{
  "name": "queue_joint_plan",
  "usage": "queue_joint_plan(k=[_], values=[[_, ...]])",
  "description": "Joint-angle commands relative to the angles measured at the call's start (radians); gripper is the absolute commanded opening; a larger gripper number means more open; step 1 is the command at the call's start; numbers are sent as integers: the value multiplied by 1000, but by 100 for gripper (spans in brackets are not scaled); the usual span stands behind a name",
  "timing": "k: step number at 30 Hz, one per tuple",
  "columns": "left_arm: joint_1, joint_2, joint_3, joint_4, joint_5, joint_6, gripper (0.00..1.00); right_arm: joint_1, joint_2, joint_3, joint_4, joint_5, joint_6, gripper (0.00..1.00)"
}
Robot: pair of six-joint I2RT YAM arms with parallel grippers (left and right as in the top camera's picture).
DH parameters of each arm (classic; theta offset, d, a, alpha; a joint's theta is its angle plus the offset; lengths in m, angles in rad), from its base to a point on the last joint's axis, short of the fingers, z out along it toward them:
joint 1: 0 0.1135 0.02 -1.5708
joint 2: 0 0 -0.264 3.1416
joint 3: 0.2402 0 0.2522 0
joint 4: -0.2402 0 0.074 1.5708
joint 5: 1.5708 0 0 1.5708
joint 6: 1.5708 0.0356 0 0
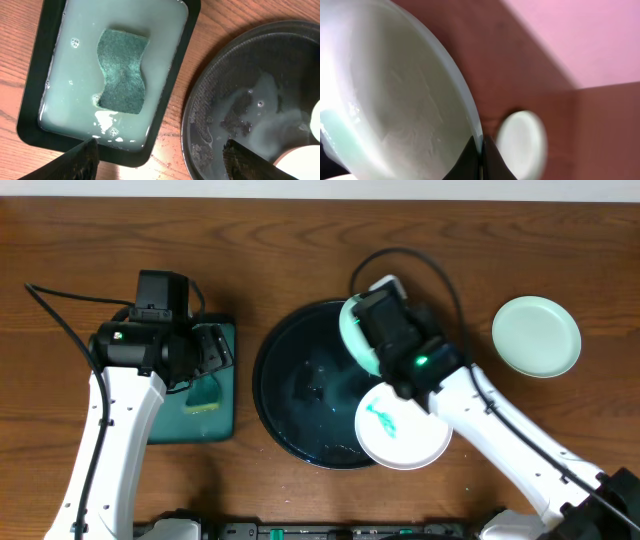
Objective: Clean dirty plates on tray and stack at the side
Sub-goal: 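Lift the scrubbed green plate by its rim with the right gripper, then carry the green plate right and set it on the cleaned plate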
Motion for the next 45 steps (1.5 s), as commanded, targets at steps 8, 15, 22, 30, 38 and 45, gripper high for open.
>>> queue_joint_plan(k=[8,15,22,30,38,45], values=[[-2,-1,-2,1,-1,-13,80,258,-23,27,199,645,-422,1],[-2,-1,-2,1,-1,-13,80,336,-23,27,393,744,-686,1],[-2,-1,-2,1,-1,-13,80,342,-23,27,418,749,-719,1],[-2,-1,-2,4,-1,-13,80,342,-23,27,420,748,-719,1],[-2,-1,-2,5,-1,-13,80,342,-23,27,426,748,-719,1],[-2,-1,-2,5,-1,-13,80,354,-23,24,422,657,-591,1]])
